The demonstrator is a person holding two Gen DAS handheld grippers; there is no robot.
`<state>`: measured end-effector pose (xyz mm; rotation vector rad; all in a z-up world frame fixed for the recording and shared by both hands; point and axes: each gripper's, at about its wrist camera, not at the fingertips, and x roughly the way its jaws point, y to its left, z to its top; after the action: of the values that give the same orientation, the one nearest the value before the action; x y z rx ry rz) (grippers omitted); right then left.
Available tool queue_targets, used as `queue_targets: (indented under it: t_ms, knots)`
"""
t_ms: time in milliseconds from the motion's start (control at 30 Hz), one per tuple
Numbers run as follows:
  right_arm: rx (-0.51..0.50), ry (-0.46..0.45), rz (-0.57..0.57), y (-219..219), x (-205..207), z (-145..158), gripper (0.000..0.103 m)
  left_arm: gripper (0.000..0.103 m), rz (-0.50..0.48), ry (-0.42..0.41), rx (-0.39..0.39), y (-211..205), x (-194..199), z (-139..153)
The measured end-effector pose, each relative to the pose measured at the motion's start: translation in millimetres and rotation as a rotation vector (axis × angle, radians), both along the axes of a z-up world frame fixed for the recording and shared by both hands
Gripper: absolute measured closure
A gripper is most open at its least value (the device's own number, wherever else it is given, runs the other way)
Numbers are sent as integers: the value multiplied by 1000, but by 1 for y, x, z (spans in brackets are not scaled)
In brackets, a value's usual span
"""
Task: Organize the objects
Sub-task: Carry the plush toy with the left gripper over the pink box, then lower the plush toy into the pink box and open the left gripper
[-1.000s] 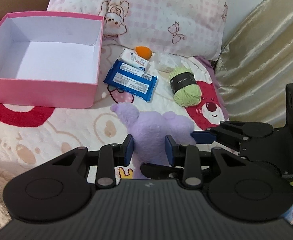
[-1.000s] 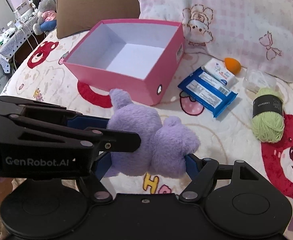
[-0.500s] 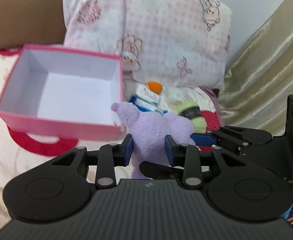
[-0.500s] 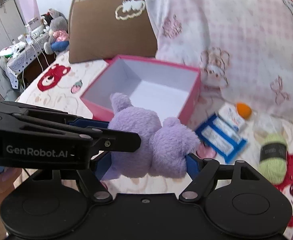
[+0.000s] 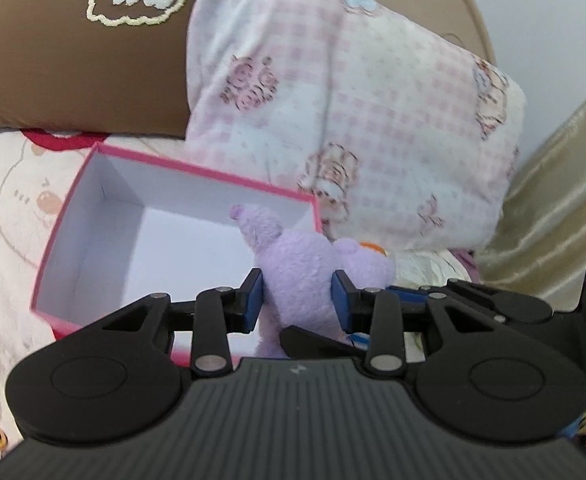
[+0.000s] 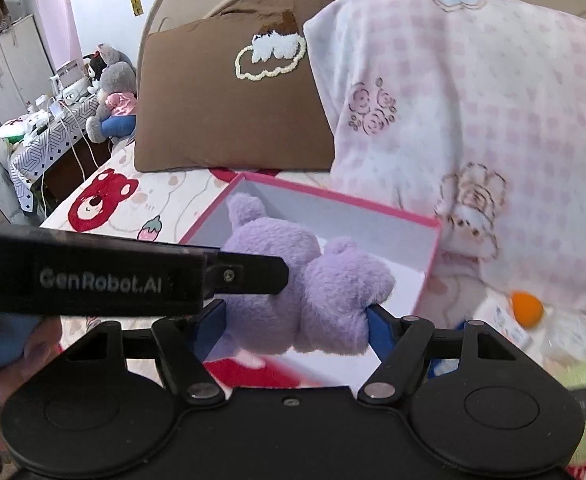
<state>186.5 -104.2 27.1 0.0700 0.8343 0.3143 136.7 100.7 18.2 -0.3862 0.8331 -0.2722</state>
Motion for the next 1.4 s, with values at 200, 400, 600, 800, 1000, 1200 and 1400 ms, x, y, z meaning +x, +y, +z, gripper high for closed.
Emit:
queue_targets:
  t_ms: [200, 400, 600, 800, 1000, 1200, 1400]
  knots:
    - [55, 5, -23, 4, 46, -7, 31, 69, 54, -8, -5, 22, 48, -10]
    - [34, 63, -44, 10, 81, -32, 34, 69, 78, 52, -74, 35, 84, -47]
    - [19, 107, -54, 16, 98, -63, 37, 69, 87, 78, -108, 48, 98, -88]
    - [12, 150, -19, 26, 117, -81, 38, 69, 127, 103, -65, 56, 108, -106]
    - [50, 166, -16, 29, 126, -96, 40, 68, 145, 93, -33, 63, 114, -114]
    - [34, 200, -23, 32, 146, -117, 41, 68, 160, 124, 11, 61, 129, -133]
    - [24, 249, -38, 36, 160, -138, 41, 68, 182, 178, 33, 59, 143, -153]
